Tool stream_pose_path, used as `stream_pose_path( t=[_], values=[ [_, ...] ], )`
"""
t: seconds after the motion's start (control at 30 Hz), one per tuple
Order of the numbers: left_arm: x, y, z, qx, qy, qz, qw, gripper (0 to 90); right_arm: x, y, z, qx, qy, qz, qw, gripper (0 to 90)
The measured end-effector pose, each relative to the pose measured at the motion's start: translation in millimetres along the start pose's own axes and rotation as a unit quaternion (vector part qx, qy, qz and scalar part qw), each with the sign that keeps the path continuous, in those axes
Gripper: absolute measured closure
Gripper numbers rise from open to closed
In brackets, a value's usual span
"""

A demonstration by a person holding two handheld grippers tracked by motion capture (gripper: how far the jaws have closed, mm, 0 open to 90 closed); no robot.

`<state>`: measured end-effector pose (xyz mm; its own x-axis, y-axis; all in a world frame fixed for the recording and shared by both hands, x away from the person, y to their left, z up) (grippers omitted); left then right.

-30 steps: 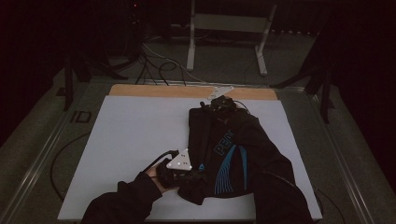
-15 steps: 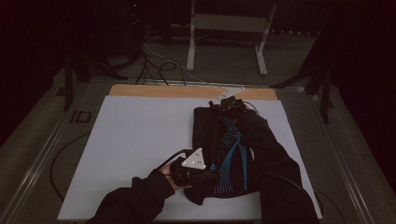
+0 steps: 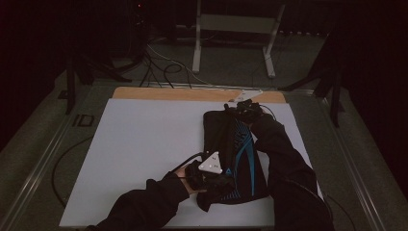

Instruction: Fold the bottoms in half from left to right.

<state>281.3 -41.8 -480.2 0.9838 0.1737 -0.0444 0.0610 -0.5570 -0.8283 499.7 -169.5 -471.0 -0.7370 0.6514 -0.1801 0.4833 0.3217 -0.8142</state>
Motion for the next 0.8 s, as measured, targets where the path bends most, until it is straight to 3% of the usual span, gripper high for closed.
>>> stream_pose_path(
  t=[0.53,0.8],
  values=[
    [-0.7,22.0,-11.1,0.011,0.009,0.012,0.9998,86.3,-14.2,-0.2,21.6,0.009,0.017,0.007,0.9998,88.9],
    [-0.4,34.7,-23.2,0.004,0.011,0.015,0.9998,86.3,-20.7,4.7,30.9,0.014,0.027,0.012,0.9995,88.9]
  ],
)
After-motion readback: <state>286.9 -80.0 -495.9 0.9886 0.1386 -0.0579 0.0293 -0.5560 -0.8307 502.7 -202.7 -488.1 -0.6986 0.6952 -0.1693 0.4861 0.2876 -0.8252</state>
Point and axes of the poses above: each handheld gripper's, and its own axes: y roughly forward along the jaws, z roughly out of its underside, x roughly to its left, the point moved 6 cm from there along y, roughly forward along the jaws, and after that the axes turned 15 degrees about x, right-handed, at the moved point
